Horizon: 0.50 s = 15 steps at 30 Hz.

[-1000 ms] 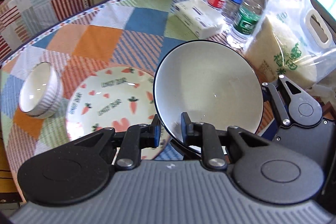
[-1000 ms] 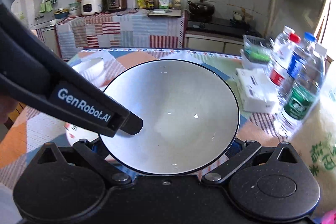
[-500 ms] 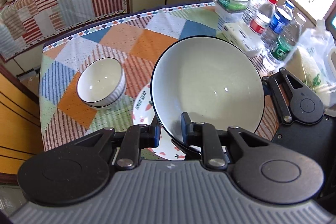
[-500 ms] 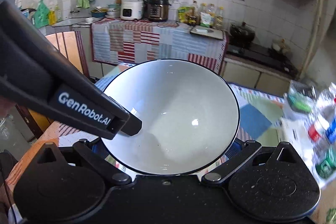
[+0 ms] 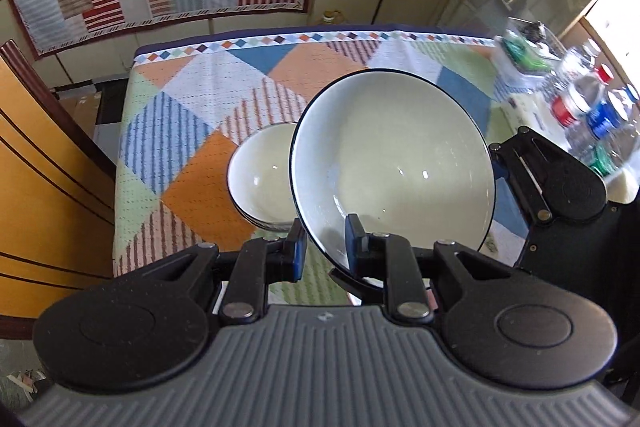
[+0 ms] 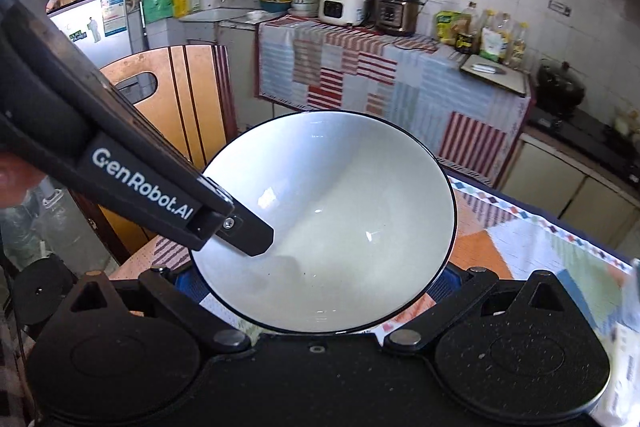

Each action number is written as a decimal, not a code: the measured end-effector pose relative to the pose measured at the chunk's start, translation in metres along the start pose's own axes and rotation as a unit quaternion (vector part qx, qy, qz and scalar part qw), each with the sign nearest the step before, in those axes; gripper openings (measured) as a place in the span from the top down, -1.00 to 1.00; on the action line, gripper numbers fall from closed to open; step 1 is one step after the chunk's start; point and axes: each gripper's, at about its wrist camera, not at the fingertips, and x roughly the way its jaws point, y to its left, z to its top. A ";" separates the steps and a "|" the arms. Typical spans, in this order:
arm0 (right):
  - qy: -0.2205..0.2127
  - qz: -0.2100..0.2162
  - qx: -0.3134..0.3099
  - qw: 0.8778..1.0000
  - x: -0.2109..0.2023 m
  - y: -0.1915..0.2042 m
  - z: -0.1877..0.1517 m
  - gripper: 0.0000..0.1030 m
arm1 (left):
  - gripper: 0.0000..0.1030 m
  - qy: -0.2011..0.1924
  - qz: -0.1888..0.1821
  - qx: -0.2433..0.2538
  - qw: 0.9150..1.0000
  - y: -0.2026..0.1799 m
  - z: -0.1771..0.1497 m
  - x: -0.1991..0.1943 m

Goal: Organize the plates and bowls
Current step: 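Carry the third bowl with both tools over the two stacked bowls, then lower the bowl onto the bowl stack and open both tools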

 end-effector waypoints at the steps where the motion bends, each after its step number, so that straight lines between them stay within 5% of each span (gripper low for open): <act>1: 0.006 0.006 0.000 1.000 0.008 0.000 0.003 -1.00 | 0.65 0.002 0.003 -0.003 1.000 0.005 0.003 0.005; 15: 0.069 0.019 -0.017 0.997 0.088 -0.005 0.016 -1.00 | 0.65 0.033 0.031 -0.047 0.998 0.048 0.018 0.081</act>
